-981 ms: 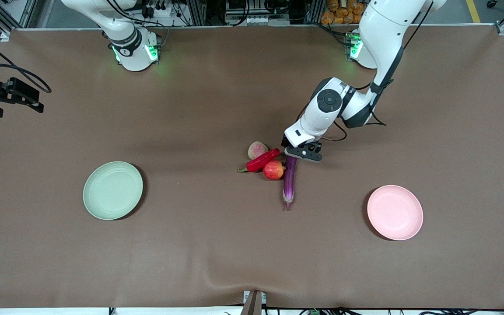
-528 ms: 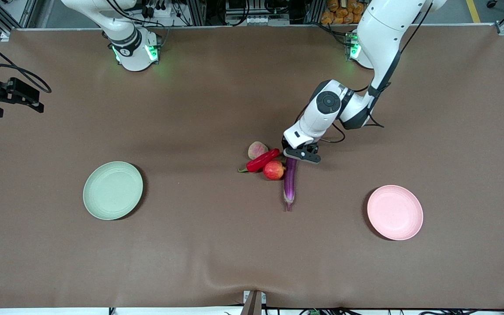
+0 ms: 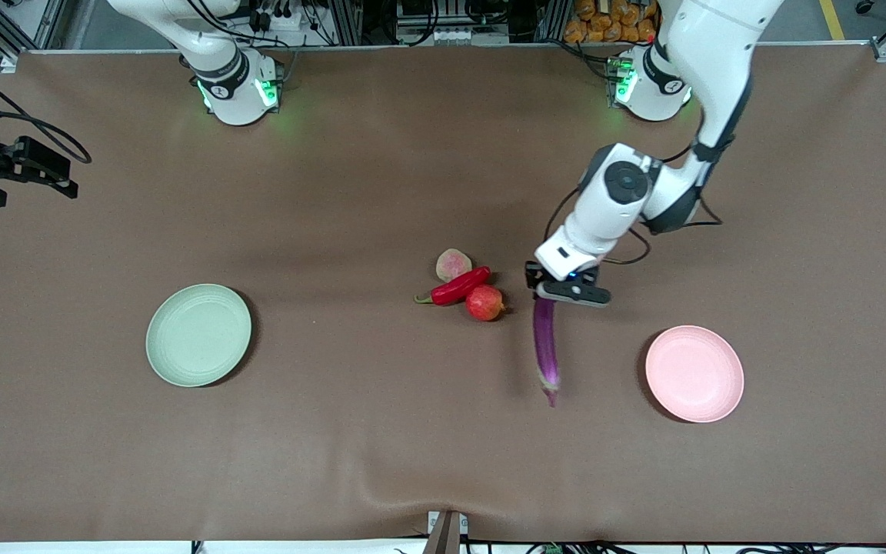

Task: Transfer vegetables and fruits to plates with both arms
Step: 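Carry the eggplant with the left gripper and lower it onto the pink plate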

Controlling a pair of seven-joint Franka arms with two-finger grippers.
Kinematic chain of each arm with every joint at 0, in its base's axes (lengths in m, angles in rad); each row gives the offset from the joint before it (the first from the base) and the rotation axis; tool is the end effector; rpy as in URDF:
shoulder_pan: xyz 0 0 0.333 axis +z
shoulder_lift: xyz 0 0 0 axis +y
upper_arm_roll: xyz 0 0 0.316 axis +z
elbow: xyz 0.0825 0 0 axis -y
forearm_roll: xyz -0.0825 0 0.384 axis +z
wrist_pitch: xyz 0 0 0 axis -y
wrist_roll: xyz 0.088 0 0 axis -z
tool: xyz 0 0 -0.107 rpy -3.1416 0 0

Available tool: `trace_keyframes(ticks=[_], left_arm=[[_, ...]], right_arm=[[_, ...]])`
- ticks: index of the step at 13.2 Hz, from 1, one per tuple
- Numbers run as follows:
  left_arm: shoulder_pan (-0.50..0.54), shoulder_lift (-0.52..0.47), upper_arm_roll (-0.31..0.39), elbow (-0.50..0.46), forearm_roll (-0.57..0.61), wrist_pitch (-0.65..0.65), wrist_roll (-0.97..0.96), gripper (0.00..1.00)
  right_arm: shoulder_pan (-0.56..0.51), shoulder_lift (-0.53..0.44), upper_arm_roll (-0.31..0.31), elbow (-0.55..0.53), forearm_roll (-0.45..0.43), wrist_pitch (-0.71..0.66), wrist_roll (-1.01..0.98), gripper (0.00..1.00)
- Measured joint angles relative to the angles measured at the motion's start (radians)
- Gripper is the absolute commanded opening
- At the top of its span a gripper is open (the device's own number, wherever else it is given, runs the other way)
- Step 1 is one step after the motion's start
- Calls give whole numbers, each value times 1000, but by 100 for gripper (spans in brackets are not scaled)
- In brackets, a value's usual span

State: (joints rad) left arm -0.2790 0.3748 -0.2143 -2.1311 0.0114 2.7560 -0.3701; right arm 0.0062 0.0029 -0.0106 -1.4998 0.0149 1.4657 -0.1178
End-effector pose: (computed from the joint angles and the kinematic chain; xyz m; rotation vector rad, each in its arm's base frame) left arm 0.5289 -0.2815 0.2599 2.9500 -0.1604 0.3056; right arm 0.5449 -0.0007 0.6470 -3.1189 -0.1790 0.0563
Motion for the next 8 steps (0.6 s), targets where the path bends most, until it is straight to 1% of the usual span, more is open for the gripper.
trace_keyframes(ticks=[2,4,8], left_arm=[[76,-54,1,1,0,-67,31,0],[173,-88,2,6,0,-134,91,0],[355,-86,6,47,0,-222,200,0]], right_arm=[[0,0,0,0,0,0,0,100],[0,0,0,0,0,0,0,100],[12,0,8,0,1,2,-1,100]])
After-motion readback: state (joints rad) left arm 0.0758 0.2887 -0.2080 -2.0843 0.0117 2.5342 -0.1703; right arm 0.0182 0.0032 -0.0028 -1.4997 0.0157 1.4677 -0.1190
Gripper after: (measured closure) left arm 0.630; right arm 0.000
